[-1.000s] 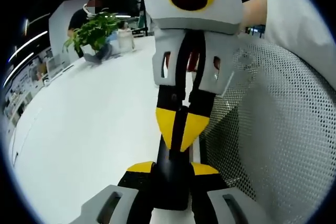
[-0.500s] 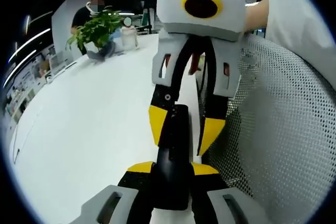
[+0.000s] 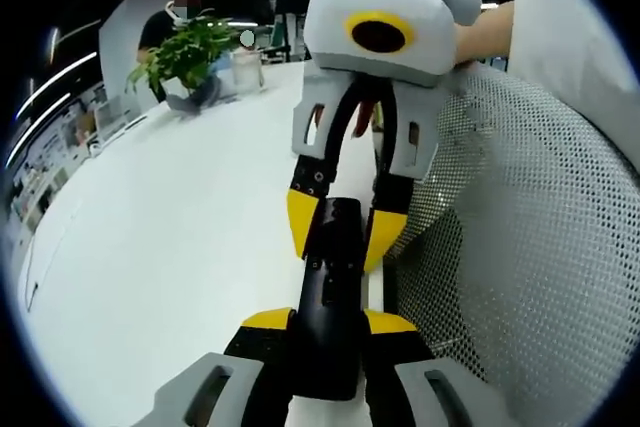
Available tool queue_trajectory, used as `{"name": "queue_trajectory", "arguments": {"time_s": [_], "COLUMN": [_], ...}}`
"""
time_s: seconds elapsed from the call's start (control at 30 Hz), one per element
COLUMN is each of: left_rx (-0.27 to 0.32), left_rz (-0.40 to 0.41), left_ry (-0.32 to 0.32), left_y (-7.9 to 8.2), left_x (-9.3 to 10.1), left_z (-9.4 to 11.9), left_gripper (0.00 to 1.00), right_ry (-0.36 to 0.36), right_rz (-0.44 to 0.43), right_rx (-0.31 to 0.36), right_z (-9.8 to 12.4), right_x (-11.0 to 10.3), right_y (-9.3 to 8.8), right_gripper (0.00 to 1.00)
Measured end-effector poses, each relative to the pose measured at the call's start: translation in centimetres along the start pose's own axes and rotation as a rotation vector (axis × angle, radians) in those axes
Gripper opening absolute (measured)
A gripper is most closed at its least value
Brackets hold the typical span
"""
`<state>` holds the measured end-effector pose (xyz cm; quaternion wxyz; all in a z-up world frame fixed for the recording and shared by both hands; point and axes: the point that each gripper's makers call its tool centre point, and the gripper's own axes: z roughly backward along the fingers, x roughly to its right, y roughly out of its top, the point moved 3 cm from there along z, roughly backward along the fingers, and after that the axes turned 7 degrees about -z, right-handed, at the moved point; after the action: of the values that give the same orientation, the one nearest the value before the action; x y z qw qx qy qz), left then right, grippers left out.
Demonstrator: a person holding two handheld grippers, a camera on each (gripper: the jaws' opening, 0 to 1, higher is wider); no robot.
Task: Press the specified remote control buttons in sequence, fully releasing each button before pressing the next.
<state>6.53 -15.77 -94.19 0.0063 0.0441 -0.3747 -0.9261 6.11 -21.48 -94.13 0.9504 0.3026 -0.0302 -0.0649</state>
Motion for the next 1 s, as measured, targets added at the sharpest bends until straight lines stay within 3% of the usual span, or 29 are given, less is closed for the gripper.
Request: {"name": "queue_trajectory", "arguments": {"time_s": [0.2,0.3,0.37,0.5,0.63,0.77,0.83,0.9,1.0], "left_rx": [-0.011,-0.028,-0.030,0.055,0.072,0.132,0.180,0.287,0.383], "left_rz": [0.063,0.054,0.076,0.174,0.212,0.272,0.264,0.206,0.254], "left_ry": [0.005,0.019,0.035,0.118,0.202,0.299,0.361,0.475,0.580], "left_y": [-0.3,-0.3,-0.4,0.7,0.6,0.7,0.9,1.6,1.8], "left_x": [-0.5,-0.6,-1.0,-2.4,-3.8,-4.8,-5.3,-6.1,-6.8], "left_z": [0.4,0.4,0.7,2.5,5.1,7.5,8.5,10.3,12.4], "left_gripper": [0.26,0.27,0.33,0.44,0.53,0.61,0.70,0.83,0.89], "right_ry": [-0.005,-0.013,-0.026,-0.022,-0.014,-0.015,-0.018,-0.019,-0.019], "right_rz": [-0.016,-0.025,-0.037,-0.069,-0.084,-0.099,-0.104,-0.109,-0.122], "right_rx": [0.012,0.013,0.012,0.024,0.032,0.039,0.040,0.041,0.044], "right_z": [-0.2,-0.2,-0.1,0.0,0.0,-0.1,-0.1,-0.1,-0.2], "right_x": [0.1,0.2,0.5,0.9,0.8,0.9,0.9,0.9,1.0], "right_y": [0.4,0.4,0.3,0.2,0.2,0.2,0.2,0.2,0.2], "right_gripper": [0.20,0.20,0.20,0.21,0.21,0.21,0.21,0.21,0.21]}}
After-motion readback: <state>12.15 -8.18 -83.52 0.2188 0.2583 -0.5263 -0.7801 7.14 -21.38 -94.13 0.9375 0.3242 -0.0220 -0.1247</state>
